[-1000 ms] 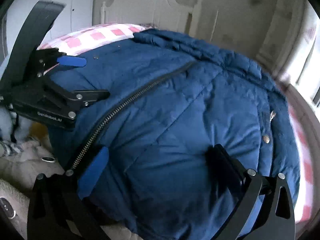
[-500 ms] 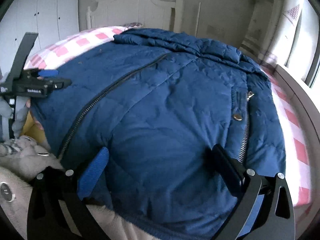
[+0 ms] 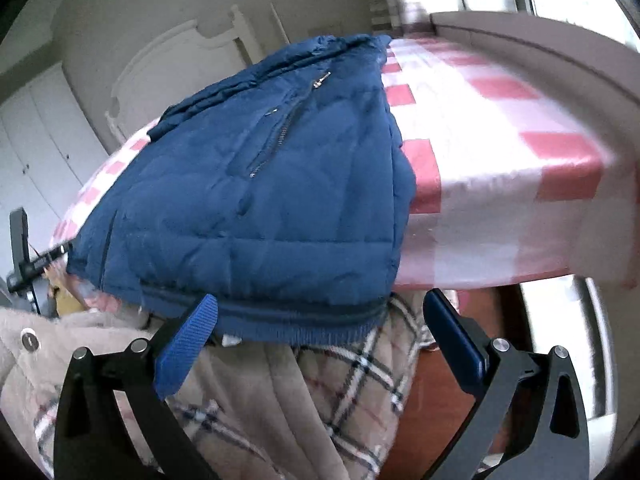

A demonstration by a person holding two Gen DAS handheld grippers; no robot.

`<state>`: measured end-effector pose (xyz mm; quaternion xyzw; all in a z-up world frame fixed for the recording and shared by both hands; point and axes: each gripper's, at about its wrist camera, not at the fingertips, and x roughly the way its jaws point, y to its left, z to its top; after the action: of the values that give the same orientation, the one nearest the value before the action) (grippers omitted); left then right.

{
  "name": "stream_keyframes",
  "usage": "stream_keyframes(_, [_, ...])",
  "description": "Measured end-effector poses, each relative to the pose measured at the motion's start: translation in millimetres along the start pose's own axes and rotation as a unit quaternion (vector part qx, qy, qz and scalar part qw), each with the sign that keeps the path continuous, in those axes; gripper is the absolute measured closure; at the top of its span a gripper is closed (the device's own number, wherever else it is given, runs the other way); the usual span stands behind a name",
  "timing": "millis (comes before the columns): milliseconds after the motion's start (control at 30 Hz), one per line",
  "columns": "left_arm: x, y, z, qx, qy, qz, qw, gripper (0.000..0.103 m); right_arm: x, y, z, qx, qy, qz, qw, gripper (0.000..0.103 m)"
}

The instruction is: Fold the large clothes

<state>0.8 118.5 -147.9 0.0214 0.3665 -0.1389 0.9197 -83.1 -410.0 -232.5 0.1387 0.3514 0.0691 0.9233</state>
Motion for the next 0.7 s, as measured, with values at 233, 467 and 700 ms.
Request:
stream_keyframes(233, [-14.1,9.5,-8.6,-0.029,0.007,-0.014,0.9994,0.031,21.7,-15.1,8.9,0.040,-0.038,0.120,0.991,0.024])
stream_keyframes(467, [-15.0,30.9,-1.2,-0.075,0.021,-0.039,0.9963,0.056,-17.8,3.1,6.1,0.004,-0.073,0.163,0.984,0.052])
stream_keyframes(700, [-9.2,9.9,3.4,-0.026,0.042,-0.033,0.9982,0.024,-19.7,14.3,22.0,-0.017,-0.082,0.149,0.985,0.051])
